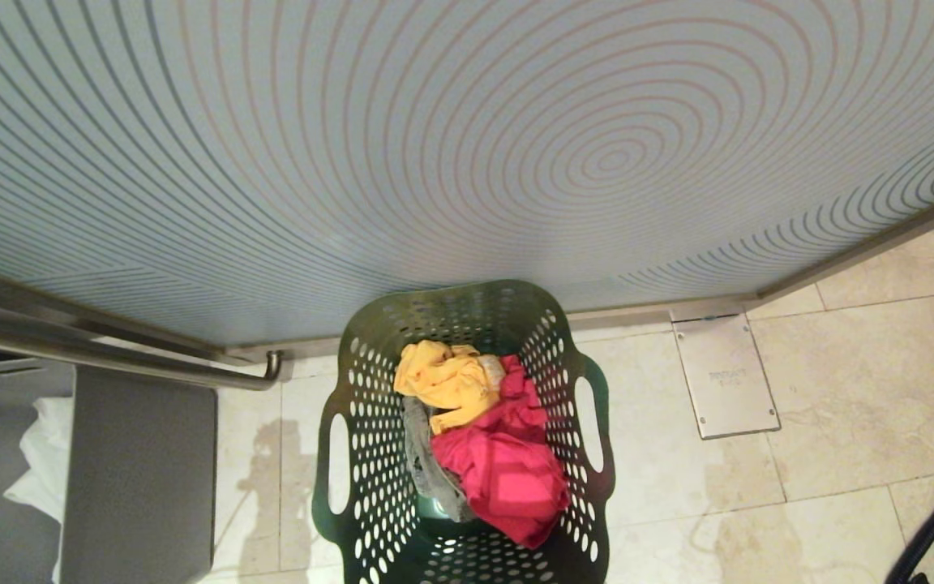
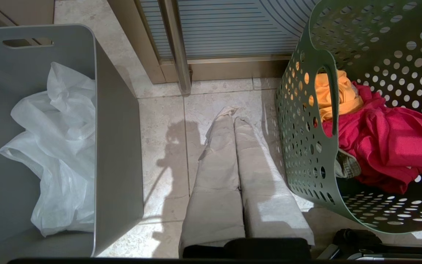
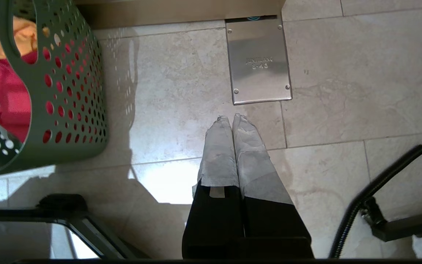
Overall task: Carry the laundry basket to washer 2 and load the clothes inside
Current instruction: Pick up the clothes basket and put it beside the washing machine
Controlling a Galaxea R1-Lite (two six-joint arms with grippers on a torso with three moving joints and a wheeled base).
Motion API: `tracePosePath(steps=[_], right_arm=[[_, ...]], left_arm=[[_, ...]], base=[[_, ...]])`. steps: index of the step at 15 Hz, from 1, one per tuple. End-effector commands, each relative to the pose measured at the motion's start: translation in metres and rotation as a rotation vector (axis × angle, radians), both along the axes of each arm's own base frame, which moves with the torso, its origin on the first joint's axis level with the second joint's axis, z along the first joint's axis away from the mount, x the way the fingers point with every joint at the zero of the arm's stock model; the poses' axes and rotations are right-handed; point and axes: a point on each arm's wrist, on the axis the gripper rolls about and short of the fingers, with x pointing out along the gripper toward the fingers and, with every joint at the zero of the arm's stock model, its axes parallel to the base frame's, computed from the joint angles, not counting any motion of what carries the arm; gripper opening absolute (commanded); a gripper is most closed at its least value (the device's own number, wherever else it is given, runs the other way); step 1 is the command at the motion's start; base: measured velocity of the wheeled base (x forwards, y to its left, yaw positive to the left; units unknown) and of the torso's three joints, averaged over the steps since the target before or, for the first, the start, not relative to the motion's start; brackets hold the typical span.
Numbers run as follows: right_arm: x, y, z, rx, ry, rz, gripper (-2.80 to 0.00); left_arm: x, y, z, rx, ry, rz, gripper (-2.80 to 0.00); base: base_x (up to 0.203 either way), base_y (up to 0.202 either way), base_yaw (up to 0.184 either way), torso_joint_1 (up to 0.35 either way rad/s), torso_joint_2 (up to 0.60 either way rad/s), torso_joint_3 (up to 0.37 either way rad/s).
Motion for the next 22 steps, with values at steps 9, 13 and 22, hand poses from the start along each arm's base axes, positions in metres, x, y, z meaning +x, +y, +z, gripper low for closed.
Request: tracePosePath(steps=[9, 13, 22], right_arm=[[-0.005, 0.001, 0.105, 0.012, 0.155, 0.022, -2.80], [0.040, 0.004, 0.119, 0.061, 0.432, 0.169, -2.80], [0.113, 0.005, 0.123, 0.094, 0.553, 0.206, 0.00]], left_arm=[[-0.009, -0.002, 0.063, 0.013, 0.225, -0.093, -2.80], [0.014, -0.005, 0.046, 0.027, 0.493, -0.247, 0.00], [0.008, -0.004, 0.019, 0.067, 0.518, -0.106, 0.00]], base=[[0.000, 0.000, 0.000, 0.000, 0.00, 0.000], [0.000, 0.000, 0.000, 0.000, 0.00, 0.000], [0.000, 0.000, 0.000, 0.000, 0.00, 0.000]])
